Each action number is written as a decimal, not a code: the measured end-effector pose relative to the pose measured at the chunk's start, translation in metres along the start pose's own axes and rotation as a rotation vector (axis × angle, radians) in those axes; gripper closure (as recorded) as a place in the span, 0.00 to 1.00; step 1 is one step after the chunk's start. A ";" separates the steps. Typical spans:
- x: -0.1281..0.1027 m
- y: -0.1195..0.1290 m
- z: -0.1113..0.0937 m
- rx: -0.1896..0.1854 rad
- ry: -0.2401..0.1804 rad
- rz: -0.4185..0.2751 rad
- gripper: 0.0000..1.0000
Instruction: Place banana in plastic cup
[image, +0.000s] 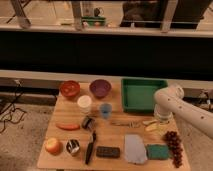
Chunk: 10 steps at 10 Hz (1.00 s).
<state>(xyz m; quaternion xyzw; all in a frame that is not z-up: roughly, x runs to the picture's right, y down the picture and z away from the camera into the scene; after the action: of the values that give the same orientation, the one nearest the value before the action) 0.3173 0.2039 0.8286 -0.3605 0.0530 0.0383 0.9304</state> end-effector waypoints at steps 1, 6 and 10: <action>0.001 -0.001 0.005 -0.010 0.000 0.005 0.20; 0.005 -0.002 0.015 -0.032 -0.001 0.019 0.24; 0.006 0.000 0.018 -0.040 -0.007 0.018 0.63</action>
<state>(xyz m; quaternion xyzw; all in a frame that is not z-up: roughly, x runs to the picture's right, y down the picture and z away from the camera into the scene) 0.3244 0.2163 0.8414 -0.3784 0.0524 0.0491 0.9229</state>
